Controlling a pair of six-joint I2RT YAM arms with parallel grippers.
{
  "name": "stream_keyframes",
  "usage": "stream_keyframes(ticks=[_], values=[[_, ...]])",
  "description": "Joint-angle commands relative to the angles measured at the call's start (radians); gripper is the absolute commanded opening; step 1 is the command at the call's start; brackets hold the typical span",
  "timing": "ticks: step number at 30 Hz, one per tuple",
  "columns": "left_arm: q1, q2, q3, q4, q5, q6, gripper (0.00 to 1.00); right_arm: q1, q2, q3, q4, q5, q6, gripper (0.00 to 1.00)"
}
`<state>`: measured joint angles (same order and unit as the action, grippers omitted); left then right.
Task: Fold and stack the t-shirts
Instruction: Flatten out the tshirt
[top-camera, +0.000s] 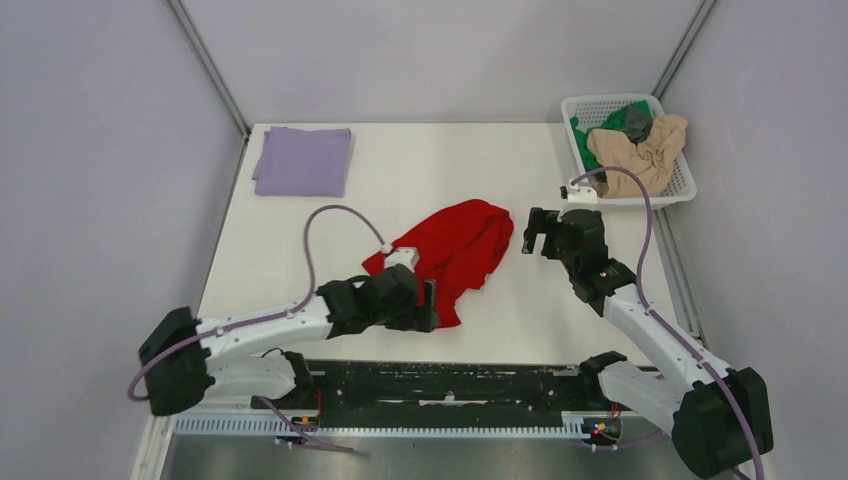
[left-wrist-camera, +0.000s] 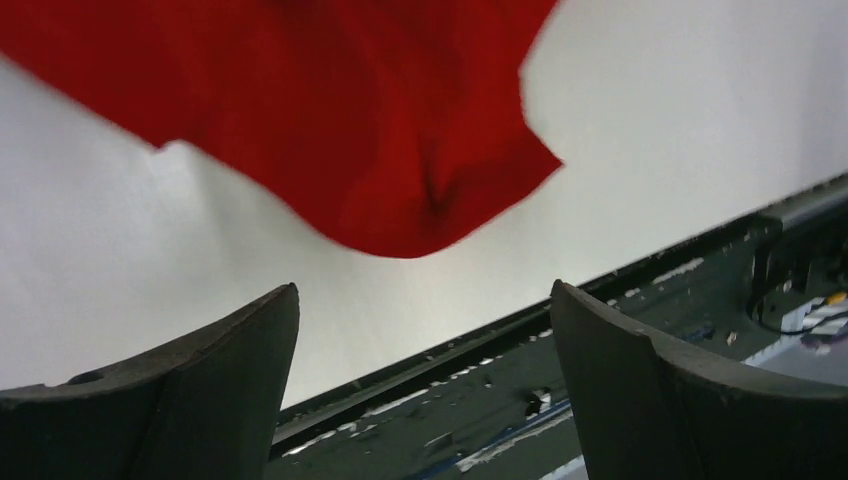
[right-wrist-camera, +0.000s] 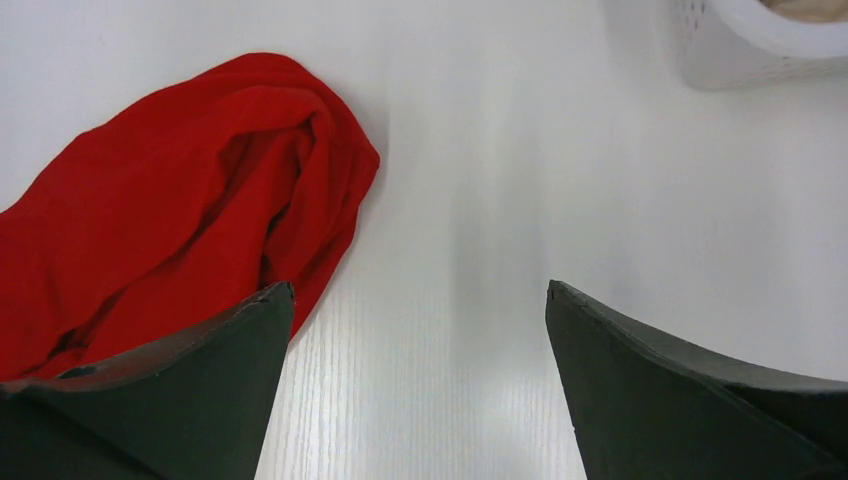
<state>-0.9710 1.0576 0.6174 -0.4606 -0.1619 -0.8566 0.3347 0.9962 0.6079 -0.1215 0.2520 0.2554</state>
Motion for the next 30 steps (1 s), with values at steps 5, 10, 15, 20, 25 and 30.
stream_keyframes(ticks=[5,10,15,20,25,30], values=[[-0.241,0.507,0.379,-0.01,-0.107,0.14,0.97,0.003,-0.016,-0.022,0.021,-0.023,0.033,0.98],[-0.248,0.676,0.463,-0.045,-0.101,0.156,0.8,0.001,-0.052,-0.041,0.012,0.036,0.026,0.98],[-0.249,0.751,0.473,-0.06,-0.135,0.141,0.71,0.0,-0.071,-0.049,-0.01,0.066,0.02,0.98],[-0.246,0.805,0.475,-0.108,-0.258,0.079,0.44,0.0,-0.092,-0.048,-0.025,0.044,0.014,0.98],[-0.244,0.806,0.504,-0.182,-0.442,0.007,0.02,0.0,-0.116,-0.054,-0.02,-0.08,-0.015,0.98],[-0.249,0.541,0.462,-0.264,-0.654,-0.078,0.02,0.0,-0.134,-0.109,0.038,-0.207,-0.033,0.98]])
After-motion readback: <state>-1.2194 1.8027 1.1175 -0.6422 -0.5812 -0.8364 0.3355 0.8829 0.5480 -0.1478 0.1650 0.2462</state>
